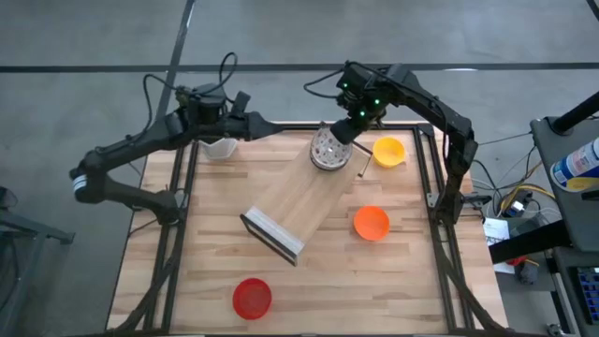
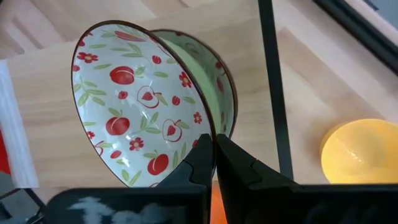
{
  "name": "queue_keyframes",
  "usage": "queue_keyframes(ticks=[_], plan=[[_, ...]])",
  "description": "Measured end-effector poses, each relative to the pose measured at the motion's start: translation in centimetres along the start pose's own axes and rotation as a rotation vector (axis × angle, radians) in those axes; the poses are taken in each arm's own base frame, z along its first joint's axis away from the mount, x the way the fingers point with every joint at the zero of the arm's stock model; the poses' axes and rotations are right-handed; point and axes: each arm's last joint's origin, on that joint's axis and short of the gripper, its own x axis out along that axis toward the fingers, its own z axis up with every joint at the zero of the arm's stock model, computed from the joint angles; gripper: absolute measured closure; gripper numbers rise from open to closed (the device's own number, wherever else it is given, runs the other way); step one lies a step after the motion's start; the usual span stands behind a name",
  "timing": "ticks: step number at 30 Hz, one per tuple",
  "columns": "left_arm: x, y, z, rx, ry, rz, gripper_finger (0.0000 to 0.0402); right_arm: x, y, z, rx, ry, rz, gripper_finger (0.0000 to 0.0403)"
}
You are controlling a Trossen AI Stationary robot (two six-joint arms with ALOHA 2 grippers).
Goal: Pick & Place Mini bowls
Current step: Stack the white bowl on the top of the white bowl on the shelf
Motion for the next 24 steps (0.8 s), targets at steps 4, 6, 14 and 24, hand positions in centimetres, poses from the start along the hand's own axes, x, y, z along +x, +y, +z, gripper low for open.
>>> queue_keyframes(ticks=[4, 6, 14, 24], plan=[[-0.8, -0.5, 0.0, 0.011, -0.013, -0.019, 0.0197, 0.9, -0.3, -0.1, 0.015, 0.039, -0.004, 0.0394], [-1.0, -0.5, 0.0, 0.021, -0.016, -0.022, 0.0197, 1.5, -0.5, -0.1, 0.02, 0.059, -0.012, 0.0394], [-1.3, -0.4, -0.2, 0.019, -0.012, -0.018, 0.0197, 2.3, -0.6, 0.1, 0.021, 0.062, -0.013, 0.0394], [-1.3, -0.3, -0.3, 0.015, -0.006, -0.01, 0.0197, 2.2, -0.5, 0.1, 0.023, 0.054, -0.01, 0.0363]])
